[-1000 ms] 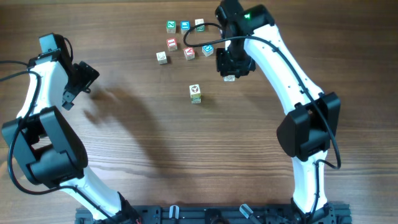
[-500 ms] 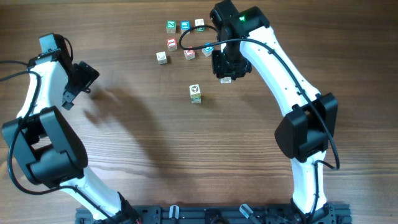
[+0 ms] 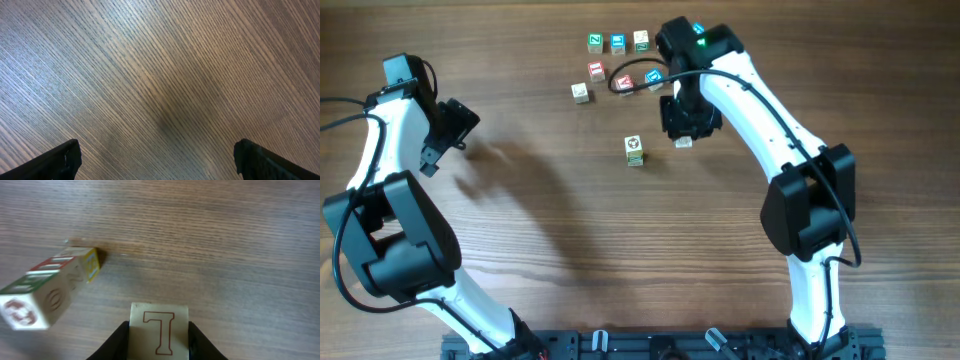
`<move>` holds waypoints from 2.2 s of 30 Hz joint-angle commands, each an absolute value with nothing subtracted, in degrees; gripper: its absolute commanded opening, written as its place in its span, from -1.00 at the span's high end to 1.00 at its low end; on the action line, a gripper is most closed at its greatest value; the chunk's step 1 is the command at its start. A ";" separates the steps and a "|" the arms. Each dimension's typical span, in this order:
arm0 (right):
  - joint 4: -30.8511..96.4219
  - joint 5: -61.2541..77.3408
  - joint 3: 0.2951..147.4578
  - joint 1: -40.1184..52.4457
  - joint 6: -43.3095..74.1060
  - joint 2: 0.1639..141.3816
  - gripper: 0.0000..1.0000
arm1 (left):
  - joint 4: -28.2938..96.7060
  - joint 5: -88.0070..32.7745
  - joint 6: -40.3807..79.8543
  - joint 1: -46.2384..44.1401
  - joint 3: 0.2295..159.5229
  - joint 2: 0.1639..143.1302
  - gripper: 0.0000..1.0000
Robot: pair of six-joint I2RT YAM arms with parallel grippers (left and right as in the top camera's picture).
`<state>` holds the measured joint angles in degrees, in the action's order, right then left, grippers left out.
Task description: Form a tower
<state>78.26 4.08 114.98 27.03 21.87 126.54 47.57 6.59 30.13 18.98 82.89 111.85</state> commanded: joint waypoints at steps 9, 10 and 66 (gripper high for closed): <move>72.97 4.56 110.00 27.31 22.70 127.57 0.49 | 47.59 7.14 30.33 19.18 83.48 110.69 -1.00; 72.75 4.56 110.00 27.31 22.70 127.57 0.48 | 47.59 7.14 30.33 19.18 83.48 110.69 -1.00; 68.51 33.06 109.97 15.70 23.51 127.57 0.92 | 47.59 7.14 30.33 19.18 83.48 110.69 -1.00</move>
<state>67.92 23.90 110.37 18.44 26.44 126.56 47.59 6.59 30.13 18.98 82.89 111.85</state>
